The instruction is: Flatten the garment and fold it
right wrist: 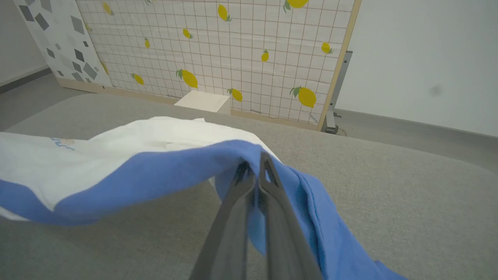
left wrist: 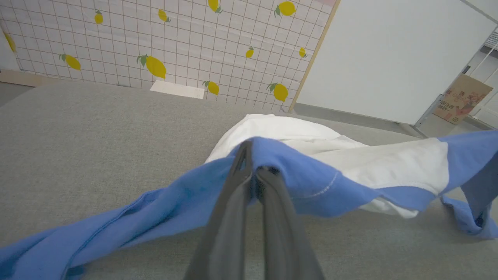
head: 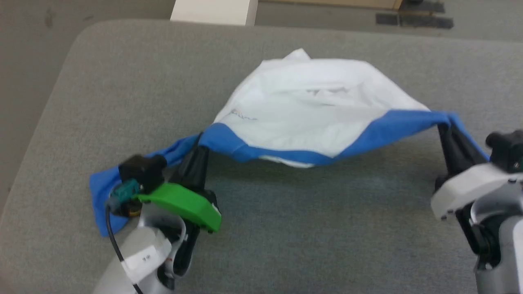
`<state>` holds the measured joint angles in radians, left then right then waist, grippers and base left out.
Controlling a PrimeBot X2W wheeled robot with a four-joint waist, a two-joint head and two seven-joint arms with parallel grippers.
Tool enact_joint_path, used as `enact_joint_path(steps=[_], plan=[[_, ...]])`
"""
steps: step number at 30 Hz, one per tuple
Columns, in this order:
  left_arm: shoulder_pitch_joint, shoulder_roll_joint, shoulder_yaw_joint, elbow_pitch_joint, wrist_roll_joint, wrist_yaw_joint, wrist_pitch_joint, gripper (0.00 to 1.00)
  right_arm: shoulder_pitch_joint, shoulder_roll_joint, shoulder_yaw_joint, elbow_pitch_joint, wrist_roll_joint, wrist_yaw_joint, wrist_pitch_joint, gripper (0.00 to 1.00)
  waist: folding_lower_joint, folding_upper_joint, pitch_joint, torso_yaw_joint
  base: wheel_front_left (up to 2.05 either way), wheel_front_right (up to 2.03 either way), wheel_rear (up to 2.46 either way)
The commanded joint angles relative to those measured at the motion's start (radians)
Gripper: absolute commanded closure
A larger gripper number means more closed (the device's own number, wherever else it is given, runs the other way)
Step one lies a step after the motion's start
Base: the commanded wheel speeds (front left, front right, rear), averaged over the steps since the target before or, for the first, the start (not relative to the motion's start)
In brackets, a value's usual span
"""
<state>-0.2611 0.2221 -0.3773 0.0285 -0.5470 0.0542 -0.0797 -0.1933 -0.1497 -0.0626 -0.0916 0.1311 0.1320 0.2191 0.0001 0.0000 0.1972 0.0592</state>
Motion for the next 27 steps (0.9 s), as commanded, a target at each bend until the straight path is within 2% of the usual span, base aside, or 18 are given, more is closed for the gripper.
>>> enact_joint_path(steps=[1, 8, 18, 27], plan=[[-0.043, 0.011, 0.004, -0.013, -0.010, -0.006, 0.018, 1.00, -0.046, 0.003, 0.000, -0.015, -0.009, -0.001, -0.018, 1.00, -0.0001, 0.0000, -0.089, -0.047, 0.00, 0.00, 0.00], [-0.218, 0.049, 0.021, -0.021, -0.026, -0.022, 0.143, 1.00, -0.229, -0.014, 0.057, -0.003, -0.017, -0.001, -0.015, 1.00, -0.0001, 0.0000, -0.168, -0.078, 0.00, 0.00, 0.00], [-0.482, 0.048, 0.061, 0.033, -0.058, -0.010, 0.260, 1.00, -0.496, -0.053, 0.163, 0.095, -0.016, -0.001, -0.003, 1.00, -0.0001, 0.0000, -0.261, -0.094, 0.00, 0.00, 0.00], [-0.615, 0.059, 0.054, 0.101, -0.070, -0.001, 0.374, 1.00, -0.636, -0.096, 0.215, 0.171, -0.006, -0.001, 0.040, 1.00, -0.0001, 0.0000, -0.270, -0.097, 0.00, 0.00, 0.00]])
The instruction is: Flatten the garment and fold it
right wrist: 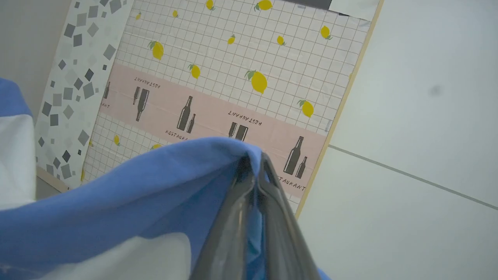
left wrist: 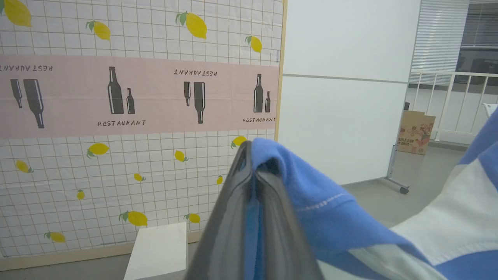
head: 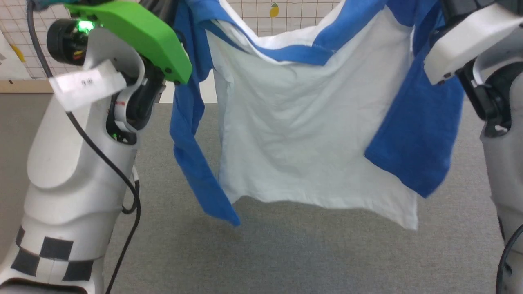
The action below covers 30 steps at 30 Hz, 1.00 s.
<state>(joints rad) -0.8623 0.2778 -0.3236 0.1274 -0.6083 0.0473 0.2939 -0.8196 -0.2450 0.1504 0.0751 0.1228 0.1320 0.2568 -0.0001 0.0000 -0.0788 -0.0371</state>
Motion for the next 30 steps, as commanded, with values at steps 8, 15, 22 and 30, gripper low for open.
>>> enact_joint_path(steps=[8, 15, 22, 30], plan=[[-0.100, 0.002, 0.005, 0.074, -0.015, 0.031, 0.059, 1.00, -0.121, -0.026, 0.055, 0.109, 0.009, -0.001, 0.030, 1.00, 0.0001, 0.0000, 0.098, -0.014, 0.00, 0.00, 0.00], [-0.241, 0.008, 0.005, 0.149, 0.021, 0.038, 0.048, 1.00, -0.291, -0.033, 0.098, 0.247, -0.036, -0.001, 0.015, 1.00, 0.0001, 0.0000, 0.242, -0.031, 0.00, 0.00, 0.00], [-0.462, 0.002, 0.022, 0.228, 0.080, 0.049, -0.045, 1.00, -0.545, -0.045, 0.092, 0.403, -0.144, -0.001, -0.047, 1.00, 0.0001, 0.0000, 0.438, -0.033, 0.00, 0.00, 0.00], [-0.645, -0.029, 0.054, 0.374, 0.103, 0.024, -0.256, 1.00, -0.746, -0.051, 0.056, 0.556, -0.307, -0.001, -0.153, 1.00, 0.0001, 0.0000, 0.607, -0.009, 0.00, 0.00, 0.00]])
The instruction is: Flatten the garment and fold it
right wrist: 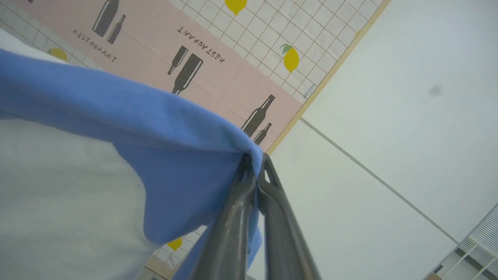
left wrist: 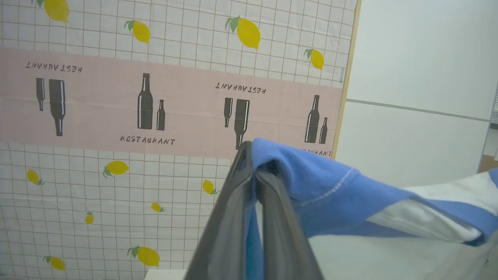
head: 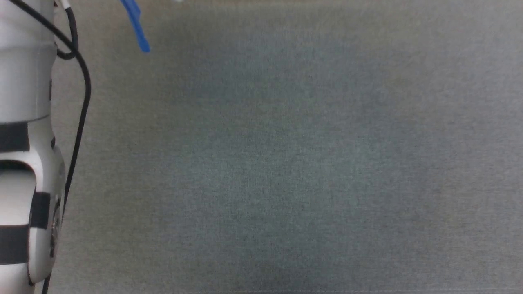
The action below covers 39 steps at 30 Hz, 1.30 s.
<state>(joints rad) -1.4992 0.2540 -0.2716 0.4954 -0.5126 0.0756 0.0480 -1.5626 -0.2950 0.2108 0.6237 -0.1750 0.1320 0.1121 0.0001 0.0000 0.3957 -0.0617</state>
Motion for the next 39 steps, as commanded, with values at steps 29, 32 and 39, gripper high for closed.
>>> enact_joint_path(steps=[29, 32, 39], plan=[[0.177, 0.063, -0.106, 0.060, -0.113, -0.205, -0.119, 1.00, 0.188, -0.060, 0.122, 0.057, 0.069, -0.001, -0.293, 1.00, -0.0001, 0.0000, 0.178, 0.100, 0.00, 0.00, 0.00], [0.280, 0.096, -0.119, -0.041, -0.131, -0.203, -0.088, 1.00, 0.286, -0.101, 0.144, -0.045, 0.142, -0.001, -0.264, 1.00, -0.0001, 0.0000, 0.148, 0.098, 0.00, 0.00, 0.00], [0.682, 0.175, -0.140, -0.364, -0.115, -0.063, -0.054, 1.00, 0.723, -0.172, 0.037, -0.440, 0.266, -0.001, -0.115, 1.00, -0.0001, 0.0000, 0.040, 0.080, 0.00, 0.00, 0.00]])
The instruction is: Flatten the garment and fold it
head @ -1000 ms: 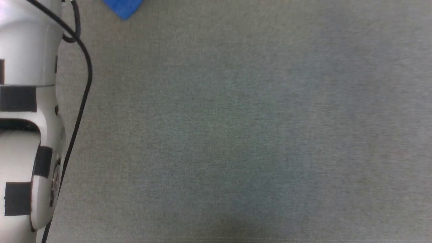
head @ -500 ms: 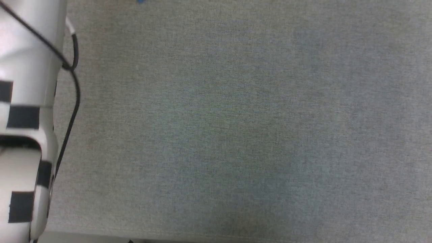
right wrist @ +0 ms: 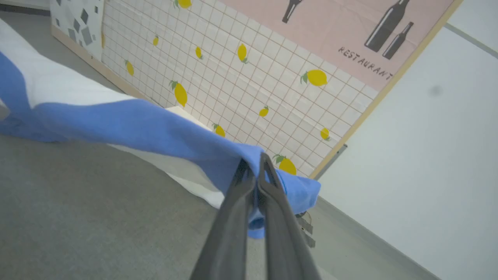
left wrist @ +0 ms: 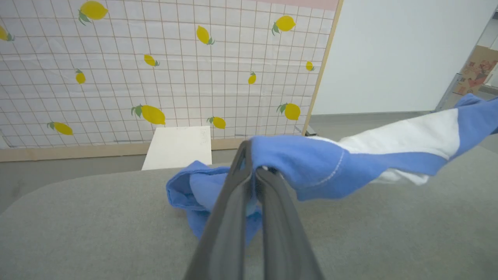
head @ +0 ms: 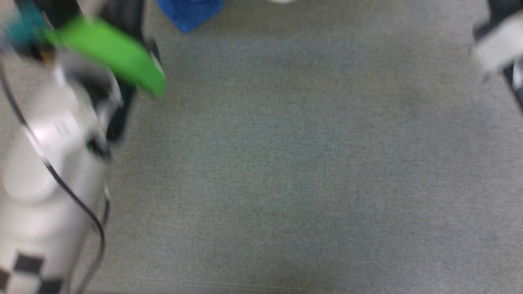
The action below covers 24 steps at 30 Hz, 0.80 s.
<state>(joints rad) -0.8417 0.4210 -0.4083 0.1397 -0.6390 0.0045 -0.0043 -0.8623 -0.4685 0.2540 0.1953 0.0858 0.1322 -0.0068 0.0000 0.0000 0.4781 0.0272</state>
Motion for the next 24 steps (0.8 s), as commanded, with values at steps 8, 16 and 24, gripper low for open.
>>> enact_joint_path(steps=[8, 16, 24], plan=[[0.368, 0.020, -0.062, -0.191, 0.056, 0.140, -0.024, 1.00, 0.420, 0.083, -0.167, -0.257, -0.002, -0.002, 0.088, 1.00, 0.0000, 0.0000, -0.158, 0.000, 0.00, 0.00, 0.00], [0.606, 0.050, -0.080, -0.247, 0.053, 0.225, -0.025, 1.00, 0.688, 0.162, -0.231, -0.370, -0.015, -0.002, 0.136, 1.00, 0.0000, 0.0000, -0.271, 0.009, 0.00, 0.00, 0.00], [0.796, 0.070, -0.125, -0.278, 0.015, 0.258, 0.019, 1.00, 0.896, 0.211, -0.281, -0.429, -0.011, -0.002, 0.177, 1.00, 0.0000, 0.0000, -0.383, 0.014, 0.00, 0.00, 0.00]])
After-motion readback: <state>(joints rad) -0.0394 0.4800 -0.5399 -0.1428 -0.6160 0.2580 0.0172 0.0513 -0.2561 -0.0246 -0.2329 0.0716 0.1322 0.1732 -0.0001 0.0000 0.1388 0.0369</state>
